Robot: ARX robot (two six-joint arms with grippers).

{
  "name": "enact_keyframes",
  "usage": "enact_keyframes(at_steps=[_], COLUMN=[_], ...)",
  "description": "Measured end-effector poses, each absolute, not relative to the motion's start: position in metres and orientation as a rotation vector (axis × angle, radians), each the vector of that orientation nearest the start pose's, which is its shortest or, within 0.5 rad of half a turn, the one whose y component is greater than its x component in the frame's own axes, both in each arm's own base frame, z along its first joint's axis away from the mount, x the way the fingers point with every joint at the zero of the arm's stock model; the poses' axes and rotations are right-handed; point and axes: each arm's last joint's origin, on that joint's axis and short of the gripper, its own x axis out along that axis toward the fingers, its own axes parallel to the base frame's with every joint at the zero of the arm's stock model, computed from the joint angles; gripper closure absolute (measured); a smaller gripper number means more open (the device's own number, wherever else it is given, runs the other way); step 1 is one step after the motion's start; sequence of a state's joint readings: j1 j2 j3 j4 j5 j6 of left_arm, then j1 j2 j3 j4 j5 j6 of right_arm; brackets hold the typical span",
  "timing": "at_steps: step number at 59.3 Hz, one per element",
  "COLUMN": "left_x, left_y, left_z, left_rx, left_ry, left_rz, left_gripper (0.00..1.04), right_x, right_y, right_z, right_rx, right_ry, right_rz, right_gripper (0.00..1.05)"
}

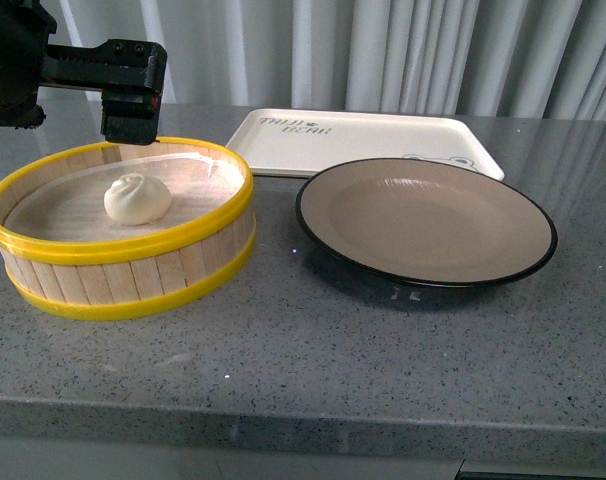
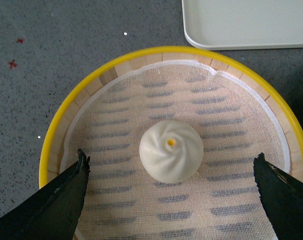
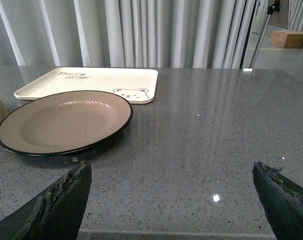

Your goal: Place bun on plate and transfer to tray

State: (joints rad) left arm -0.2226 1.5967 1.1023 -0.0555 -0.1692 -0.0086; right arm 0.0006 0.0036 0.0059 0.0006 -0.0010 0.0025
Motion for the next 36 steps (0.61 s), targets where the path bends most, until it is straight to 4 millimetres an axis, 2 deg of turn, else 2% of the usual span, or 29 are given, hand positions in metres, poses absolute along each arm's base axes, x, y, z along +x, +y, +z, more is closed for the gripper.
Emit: enact_keyframes(at_steps=[17, 26, 36], left_x=[0.346, 0.354, 0.369], left_y=[-0.089, -0.097, -0.103], left_z=[0.242, 0.237, 0.242], left_rx=[0.087, 0.091, 0.07], left_ry=[0.597, 0.607, 0.569], left_rz=[-0.088, -0.082, -0.071], left_gripper=[0.07, 0.07, 0.07], right_x=[0.098, 0.098, 0.098], right_y=[0.0, 0.0, 0.0], right_z=[0.165, 0.165, 0.165], right_rx=[0.002, 0.002, 0.002], right_ry=[-0.003, -0.003, -0.003], right_rz=[0.002, 0.002, 0.002], right_gripper=[0.08, 0.08, 0.08])
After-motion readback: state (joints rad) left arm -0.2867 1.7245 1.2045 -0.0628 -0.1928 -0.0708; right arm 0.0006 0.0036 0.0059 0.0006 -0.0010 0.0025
